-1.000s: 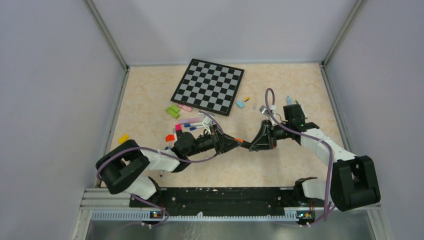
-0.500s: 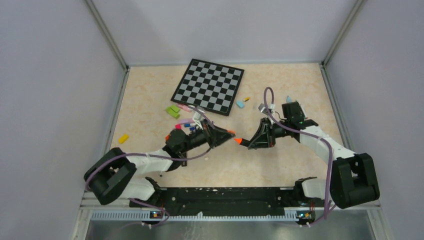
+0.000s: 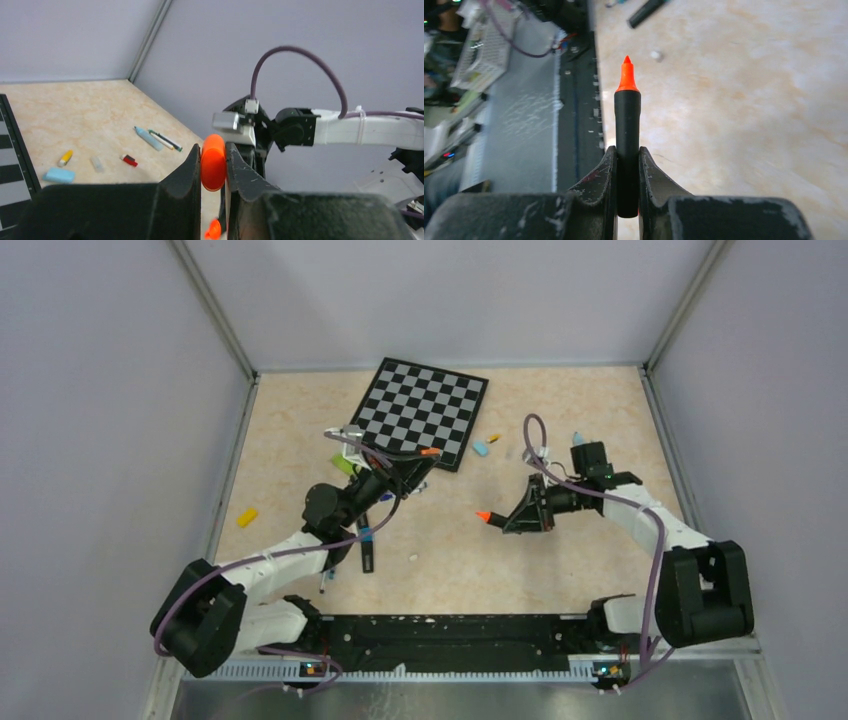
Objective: Open the pen caps
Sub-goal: Open the pen cap from the pen, then place the pen cap at the center of the board, then place the pen at the center of the board, then pick up the pen from the center of the board.
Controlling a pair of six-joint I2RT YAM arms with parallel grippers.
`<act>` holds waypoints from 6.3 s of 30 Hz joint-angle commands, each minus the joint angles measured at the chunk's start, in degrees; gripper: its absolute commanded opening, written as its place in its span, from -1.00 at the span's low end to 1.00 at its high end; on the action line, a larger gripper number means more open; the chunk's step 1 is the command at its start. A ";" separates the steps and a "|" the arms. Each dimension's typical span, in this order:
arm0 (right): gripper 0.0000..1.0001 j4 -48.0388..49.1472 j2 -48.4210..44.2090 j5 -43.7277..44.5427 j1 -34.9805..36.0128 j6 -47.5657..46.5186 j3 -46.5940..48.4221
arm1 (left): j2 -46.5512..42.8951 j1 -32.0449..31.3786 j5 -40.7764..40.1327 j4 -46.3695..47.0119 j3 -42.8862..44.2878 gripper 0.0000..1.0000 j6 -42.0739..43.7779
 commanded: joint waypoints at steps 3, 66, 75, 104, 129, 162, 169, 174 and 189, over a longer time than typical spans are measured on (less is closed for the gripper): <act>-1.00 4.45 -6.47 12.39 -12.24 -0.50 3.29 | 2.84 0.15 7.67 -7.95 2.78 -1.00 0.11; -1.00 29.84 -17.17 46.42 -30.77 25.26 -5.19 | 86.34 -15.58 -16.18 -60.91 101.95 -0.70 6.63; -1.00 29.84 -17.26 46.25 -30.77 25.16 -5.19 | 85.09 -15.58 -19.96 -65.72 101.99 -0.53 9.08; -1.00 29.85 -15.97 47.18 -33.31 23.83 -5.28 | 59.38 -15.83 -17.26 -57.92 81.52 0.03 23.22; -1.00 18.11 20.21 36.59 -40.76 9.40 19.49 | -15.11 -11.25 -17.00 -42.25 -2.94 0.97 25.70; -0.35 11.27 36.18 38.93 -39.96 9.21 31.81 | -33.22 -11.24 -13.59 -55.45 -9.38 0.97 14.31; -0.16 12.03 31.53 41.60 -39.92 6.13 30.68 | -33.57 -11.31 -15.47 -57.94 -8.53 0.97 9.59; -0.13 11.57 27.74 40.80 -39.95 3.93 28.95 | -34.37 -11.29 -17.06 -61.01 -7.85 0.98 5.66; -0.12 0.71 -3.04 21.02 -40.02 0.58 17.81 | -24.45 -11.31 -24.11 -86.28 5.46 0.98 10.63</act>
